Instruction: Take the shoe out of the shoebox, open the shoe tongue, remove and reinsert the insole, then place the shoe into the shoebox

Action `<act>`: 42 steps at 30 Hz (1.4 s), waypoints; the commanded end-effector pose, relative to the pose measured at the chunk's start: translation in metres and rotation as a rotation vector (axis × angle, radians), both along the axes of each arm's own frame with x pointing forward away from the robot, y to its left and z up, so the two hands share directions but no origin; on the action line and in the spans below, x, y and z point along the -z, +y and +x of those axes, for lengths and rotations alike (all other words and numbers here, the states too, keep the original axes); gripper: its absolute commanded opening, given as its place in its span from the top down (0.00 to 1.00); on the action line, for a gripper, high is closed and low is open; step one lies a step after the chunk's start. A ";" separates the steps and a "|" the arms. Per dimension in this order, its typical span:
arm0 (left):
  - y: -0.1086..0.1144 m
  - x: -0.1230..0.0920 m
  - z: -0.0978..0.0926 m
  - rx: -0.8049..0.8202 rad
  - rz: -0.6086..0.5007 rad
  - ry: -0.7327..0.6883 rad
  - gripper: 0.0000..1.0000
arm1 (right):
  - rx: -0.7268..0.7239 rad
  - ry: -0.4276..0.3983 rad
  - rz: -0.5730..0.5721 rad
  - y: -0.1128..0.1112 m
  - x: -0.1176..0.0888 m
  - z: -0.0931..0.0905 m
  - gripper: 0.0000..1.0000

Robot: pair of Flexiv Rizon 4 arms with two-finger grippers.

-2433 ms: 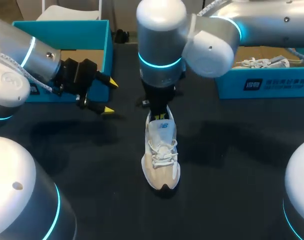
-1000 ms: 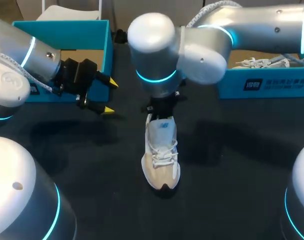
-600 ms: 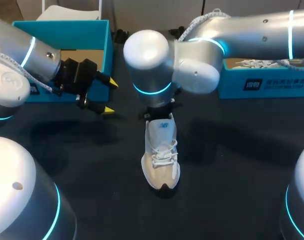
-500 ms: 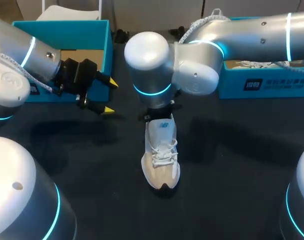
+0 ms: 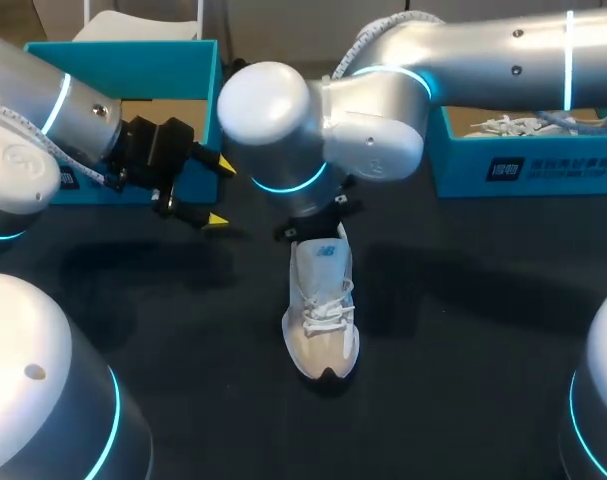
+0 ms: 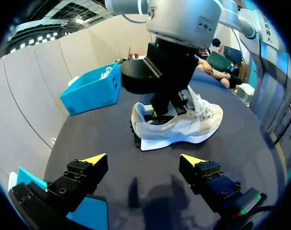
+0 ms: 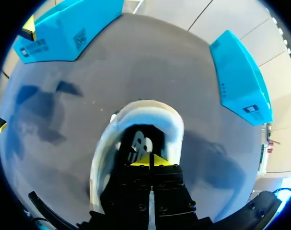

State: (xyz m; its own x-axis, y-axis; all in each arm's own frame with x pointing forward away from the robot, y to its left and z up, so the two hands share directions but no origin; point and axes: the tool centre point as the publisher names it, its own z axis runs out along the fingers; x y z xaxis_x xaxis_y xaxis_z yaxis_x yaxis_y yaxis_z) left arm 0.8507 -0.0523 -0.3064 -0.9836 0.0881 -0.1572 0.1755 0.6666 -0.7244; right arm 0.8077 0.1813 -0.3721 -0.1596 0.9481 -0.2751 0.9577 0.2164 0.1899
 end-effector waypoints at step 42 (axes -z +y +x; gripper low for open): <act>0.001 -0.001 0.000 0.001 0.001 0.000 0.00 | -0.141 0.090 0.196 0.023 0.052 0.008 1.00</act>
State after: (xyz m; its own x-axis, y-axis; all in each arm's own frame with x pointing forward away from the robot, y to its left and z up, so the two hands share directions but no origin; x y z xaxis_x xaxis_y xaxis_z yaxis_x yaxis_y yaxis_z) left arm 0.8507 -0.0523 -0.3064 -0.9836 0.0881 -0.1573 0.1756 0.6666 -0.7245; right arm 0.8152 0.1972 -0.4073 -0.3036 0.9486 -0.0892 0.9368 0.3142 0.1540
